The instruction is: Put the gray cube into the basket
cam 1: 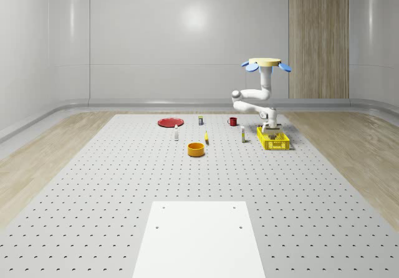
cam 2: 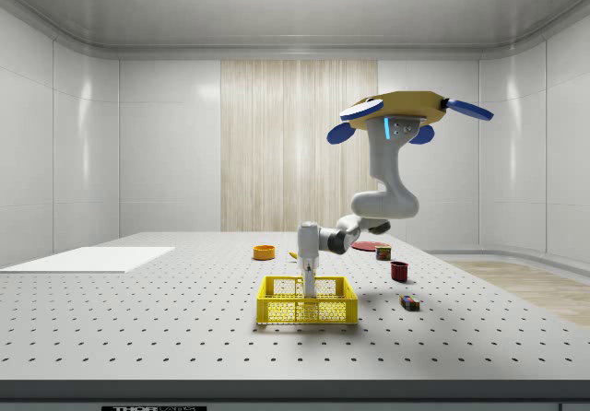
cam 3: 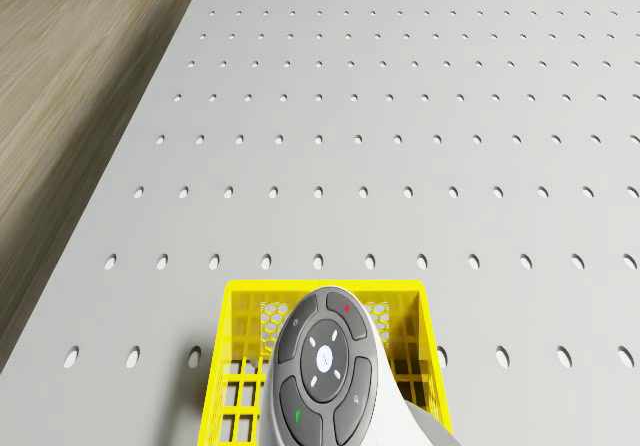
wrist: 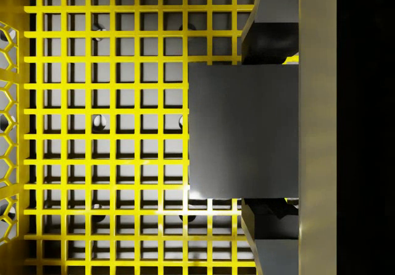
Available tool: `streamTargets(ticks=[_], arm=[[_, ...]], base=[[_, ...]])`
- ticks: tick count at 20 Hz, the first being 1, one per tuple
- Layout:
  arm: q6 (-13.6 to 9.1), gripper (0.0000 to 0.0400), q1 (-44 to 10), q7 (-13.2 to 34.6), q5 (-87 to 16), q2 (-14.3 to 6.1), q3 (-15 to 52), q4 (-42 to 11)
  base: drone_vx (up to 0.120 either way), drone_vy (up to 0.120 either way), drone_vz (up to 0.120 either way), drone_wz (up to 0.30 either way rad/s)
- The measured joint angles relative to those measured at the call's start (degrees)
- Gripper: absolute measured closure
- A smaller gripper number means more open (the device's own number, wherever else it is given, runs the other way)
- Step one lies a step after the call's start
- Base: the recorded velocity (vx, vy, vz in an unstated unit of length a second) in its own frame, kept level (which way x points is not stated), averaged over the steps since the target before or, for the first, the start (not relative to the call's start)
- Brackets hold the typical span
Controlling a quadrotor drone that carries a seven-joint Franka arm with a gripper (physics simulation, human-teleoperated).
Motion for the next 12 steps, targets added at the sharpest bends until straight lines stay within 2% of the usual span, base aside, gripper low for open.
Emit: streamTargets(ticks=[2, 5, 12], arm=[[-0.32, 0.0047, 0.20, -0.07, 0.23, 0.13, 0.30, -0.20], [-1.20, 0.0022, 0.72, -0.15, 1.45, 0.23, 1.67, -0.98], [-3.44, 0.0004, 1.86, -0.19, 5.28, 0.41, 5.82, -2.93]], base=[[0.000, 0.000, 0.000, 0.000], [0.000, 0.000, 0.000, 0.000], [0.000, 0.000, 0.000, 0.000]])
